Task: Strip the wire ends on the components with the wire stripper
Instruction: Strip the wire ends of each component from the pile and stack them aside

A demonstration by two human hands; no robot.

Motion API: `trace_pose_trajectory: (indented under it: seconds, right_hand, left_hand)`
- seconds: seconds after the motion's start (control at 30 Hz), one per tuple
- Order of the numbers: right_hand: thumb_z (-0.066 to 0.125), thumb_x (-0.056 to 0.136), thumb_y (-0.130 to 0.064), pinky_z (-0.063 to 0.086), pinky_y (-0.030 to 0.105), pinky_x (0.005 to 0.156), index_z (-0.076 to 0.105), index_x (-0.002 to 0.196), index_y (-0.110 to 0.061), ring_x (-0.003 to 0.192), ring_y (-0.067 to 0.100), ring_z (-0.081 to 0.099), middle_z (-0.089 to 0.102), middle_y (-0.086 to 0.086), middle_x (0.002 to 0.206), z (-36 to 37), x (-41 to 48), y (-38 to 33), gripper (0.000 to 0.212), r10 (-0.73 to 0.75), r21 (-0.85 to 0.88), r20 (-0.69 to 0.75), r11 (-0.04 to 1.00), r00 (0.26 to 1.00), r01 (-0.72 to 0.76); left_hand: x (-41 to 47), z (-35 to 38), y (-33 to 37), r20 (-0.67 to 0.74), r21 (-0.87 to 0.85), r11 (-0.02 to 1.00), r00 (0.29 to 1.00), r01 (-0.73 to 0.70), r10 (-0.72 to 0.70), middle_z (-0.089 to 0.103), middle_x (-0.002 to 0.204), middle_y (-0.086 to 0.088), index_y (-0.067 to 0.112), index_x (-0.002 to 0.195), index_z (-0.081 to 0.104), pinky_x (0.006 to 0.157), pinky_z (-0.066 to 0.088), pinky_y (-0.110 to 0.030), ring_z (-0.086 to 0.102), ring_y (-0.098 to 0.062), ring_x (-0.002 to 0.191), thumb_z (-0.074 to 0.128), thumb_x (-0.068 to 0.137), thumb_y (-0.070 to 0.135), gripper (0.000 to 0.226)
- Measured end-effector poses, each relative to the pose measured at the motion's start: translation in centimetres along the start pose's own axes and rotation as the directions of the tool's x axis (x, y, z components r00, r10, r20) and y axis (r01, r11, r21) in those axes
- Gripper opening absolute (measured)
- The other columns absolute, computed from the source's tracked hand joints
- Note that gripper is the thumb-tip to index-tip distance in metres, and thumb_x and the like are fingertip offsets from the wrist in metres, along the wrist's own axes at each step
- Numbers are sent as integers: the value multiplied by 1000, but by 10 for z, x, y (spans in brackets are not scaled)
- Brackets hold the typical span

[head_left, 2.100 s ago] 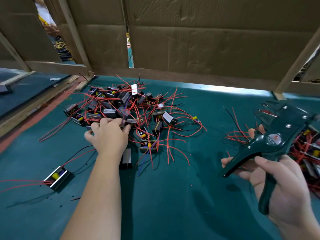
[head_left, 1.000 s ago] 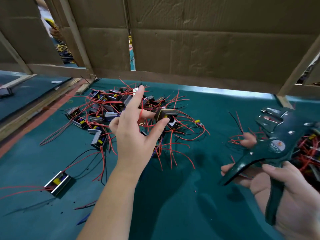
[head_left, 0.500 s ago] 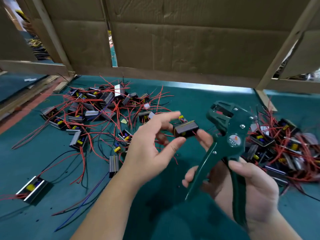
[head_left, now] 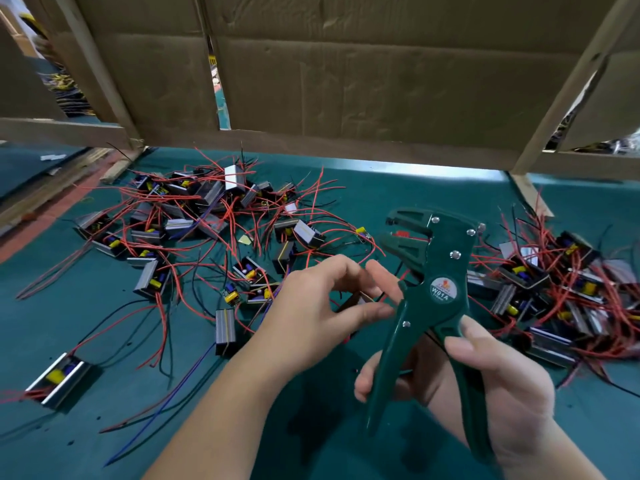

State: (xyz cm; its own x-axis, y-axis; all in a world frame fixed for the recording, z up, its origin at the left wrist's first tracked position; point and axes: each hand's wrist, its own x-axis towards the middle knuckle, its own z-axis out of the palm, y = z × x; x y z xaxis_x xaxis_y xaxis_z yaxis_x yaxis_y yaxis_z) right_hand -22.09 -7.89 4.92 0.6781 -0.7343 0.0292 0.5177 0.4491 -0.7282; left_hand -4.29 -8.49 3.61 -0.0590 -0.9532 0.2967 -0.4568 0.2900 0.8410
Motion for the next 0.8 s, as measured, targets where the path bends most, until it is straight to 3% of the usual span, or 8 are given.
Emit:
trace_pose_trajectory:
  seconds: [0.07, 0.2, 0.37, 0.53, 0.67, 0.73, 0.8]
  right_hand:
    - [76, 70, -23, 46, 60, 74, 42, 138, 5, 79, 51, 60, 55, 36, 105, -2, -1, -3, 81, -27, -1, 10, 1000, 1000, 27]
    - [78, 67, -24, 49, 58, 71, 50, 132, 6, 78, 52, 60, 58, 32, 114, -6, -3, -9, 77, -103, -5, -31, 995, 994, 103]
    - [80, 64, -25, 50, 58, 71, 52, 130, 6, 76, 52, 61, 58, 28, 118, -7, -4, -10, 78, -127, -35, -51, 992, 991, 125]
    - [80, 65, -23, 53, 47, 65, 54, 126, 7, 74, 53, 60, 58, 33, 113, -4, -3, -8, 73, -110, -41, -51, 993, 993, 108]
    - [77, 69, -23, 53, 47, 68, 56, 124, 6, 76, 54, 60, 62, 34, 97, -6, -3, -7, 66, -85, -39, -40, 996, 996, 83]
    - [77, 69, -26, 52, 54, 71, 59, 123, 1, 78, 54, 61, 63, 30, 106, -8, -4, -5, 63, -91, -94, -59, 992, 994, 86]
    - [75, 71, -28, 51, 58, 74, 60, 123, -3, 80, 51, 62, 63, 25, 117, -7, -4, -3, 59, -100, -136, -50, 986, 994, 92]
  left_hand:
    - [-2, 0, 1, 17, -50, 999, 1000, -5, 6, 71, 84, 18, 28, 77, 58, 67, 53, -29, 68, -12, 72, 71, 76, 46, 21]
    - [-2, -1, 4, 19, -93, 995, 1000, -21, 23, 72, 92, 10, 30, 72, 56, 82, 50, -25, 68, -6, 89, 65, 84, 29, 15]
    - [-3, -3, 7, 38, -227, 973, 999, 33, -25, 74, 83, 6, 22, 82, 63, 73, 52, -20, 69, -13, 80, 59, 87, 22, 6]
    - [-1, 2, 11, -3, -437, 888, 987, 146, -163, 71, 67, -2, 24, 67, 60, 75, 52, -39, 67, -30, 86, 56, 79, 20, 13]
    - [1, 3, 12, 24, -504, 842, 977, 195, -212, 67, 62, -2, 28, 61, 60, 70, 49, -25, 69, -18, 76, 52, 77, 19, 20]
    - [3, 4, 12, 15, -586, 779, 964, 225, -267, 62, 61, 0, 26, 61, 58, 65, 47, -25, 66, -18, 67, 51, 77, 19, 20]
    - [5, 4, 12, -11, -636, 737, 953, 227, -303, 57, 59, 2, 27, 61, 59, 69, 47, -30, 62, -17, 60, 58, 81, 22, 21]
